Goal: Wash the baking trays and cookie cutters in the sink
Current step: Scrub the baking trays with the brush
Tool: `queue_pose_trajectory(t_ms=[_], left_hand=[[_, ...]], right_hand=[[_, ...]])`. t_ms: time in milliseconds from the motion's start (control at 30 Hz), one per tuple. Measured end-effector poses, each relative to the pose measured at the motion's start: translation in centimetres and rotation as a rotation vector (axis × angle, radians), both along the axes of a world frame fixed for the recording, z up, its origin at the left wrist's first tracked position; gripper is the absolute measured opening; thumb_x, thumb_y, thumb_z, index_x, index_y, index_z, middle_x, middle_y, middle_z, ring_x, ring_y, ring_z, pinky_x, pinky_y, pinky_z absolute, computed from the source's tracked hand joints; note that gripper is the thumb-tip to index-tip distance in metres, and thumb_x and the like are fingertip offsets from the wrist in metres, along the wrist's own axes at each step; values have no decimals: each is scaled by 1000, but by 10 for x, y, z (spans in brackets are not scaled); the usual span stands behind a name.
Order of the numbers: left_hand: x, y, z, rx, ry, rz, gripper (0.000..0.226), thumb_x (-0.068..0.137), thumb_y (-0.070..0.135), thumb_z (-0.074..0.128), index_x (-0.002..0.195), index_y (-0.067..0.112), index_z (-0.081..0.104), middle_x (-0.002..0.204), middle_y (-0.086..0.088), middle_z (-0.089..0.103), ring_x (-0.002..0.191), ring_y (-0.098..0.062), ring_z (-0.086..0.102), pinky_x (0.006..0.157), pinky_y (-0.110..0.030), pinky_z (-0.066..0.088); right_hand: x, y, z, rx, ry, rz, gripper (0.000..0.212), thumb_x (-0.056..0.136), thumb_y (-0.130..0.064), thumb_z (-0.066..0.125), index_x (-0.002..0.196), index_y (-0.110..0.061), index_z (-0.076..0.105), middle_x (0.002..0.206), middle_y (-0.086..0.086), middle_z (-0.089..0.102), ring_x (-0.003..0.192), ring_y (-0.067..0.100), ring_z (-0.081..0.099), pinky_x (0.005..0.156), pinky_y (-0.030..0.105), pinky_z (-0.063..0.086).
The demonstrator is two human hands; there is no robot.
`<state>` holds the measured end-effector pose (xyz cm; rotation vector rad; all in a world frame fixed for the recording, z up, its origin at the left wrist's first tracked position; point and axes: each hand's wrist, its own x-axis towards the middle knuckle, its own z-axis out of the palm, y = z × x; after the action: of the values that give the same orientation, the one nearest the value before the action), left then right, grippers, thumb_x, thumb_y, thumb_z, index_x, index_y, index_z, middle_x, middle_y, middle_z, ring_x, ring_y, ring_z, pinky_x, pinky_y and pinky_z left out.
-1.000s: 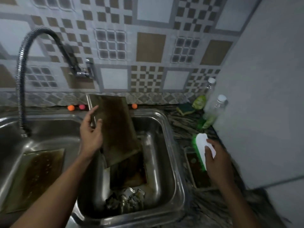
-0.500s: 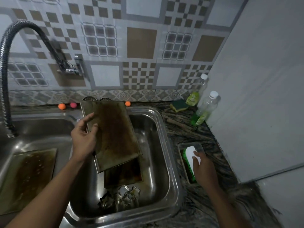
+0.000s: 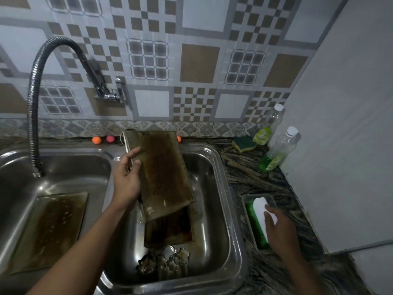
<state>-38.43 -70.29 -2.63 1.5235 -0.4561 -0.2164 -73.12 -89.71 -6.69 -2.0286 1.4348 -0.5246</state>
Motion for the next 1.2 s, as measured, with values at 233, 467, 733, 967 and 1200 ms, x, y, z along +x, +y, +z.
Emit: queue_pose_trajectory(t_ms=[233,467,733,967,1200], left_hand=[[-5,1,12,48,-39,-26,39,99,0,49,133,15,56,131,9,59,122,7,50,103,-10,37],[-14,-6,24,0,-4,-32,52,93,-12,44,132,21,52,137,6,55,126,11,46,110,-11,31],[-14,-4,36,-16,11,-39,53,94,-12,41,138,18,44,100,35,63,88,16,59,76,-5,45],[-9,-1,43,-9,-30,-36,52,96,-12,40,137,19,45,99,38,64,72,18,56,67,-3,44],[-5,-11,45,-94,33,50,38,105,11,37,141,17,49,128,-19,62,99,-17,65,90,-32,53]], right_hand=[[71,0,82,-134,-237,52,28,97,-17,54,122,-10,64,126,11,62,111,24,56,87,28,38],[218,47,116,-97,-425,378,28,98,-21,54,124,-18,62,119,-11,58,109,9,54,86,21,41],[282,85,118,-122,-420,425,30,99,-29,50,125,-21,61,127,-1,61,114,15,56,82,21,43],[261,38,126,-15,-379,176,30,100,-22,50,127,-14,61,132,6,60,113,19,56,73,16,39],[266,98,127,-53,-439,412,25,97,-25,54,118,-21,67,120,-10,66,103,3,59,77,4,40]])
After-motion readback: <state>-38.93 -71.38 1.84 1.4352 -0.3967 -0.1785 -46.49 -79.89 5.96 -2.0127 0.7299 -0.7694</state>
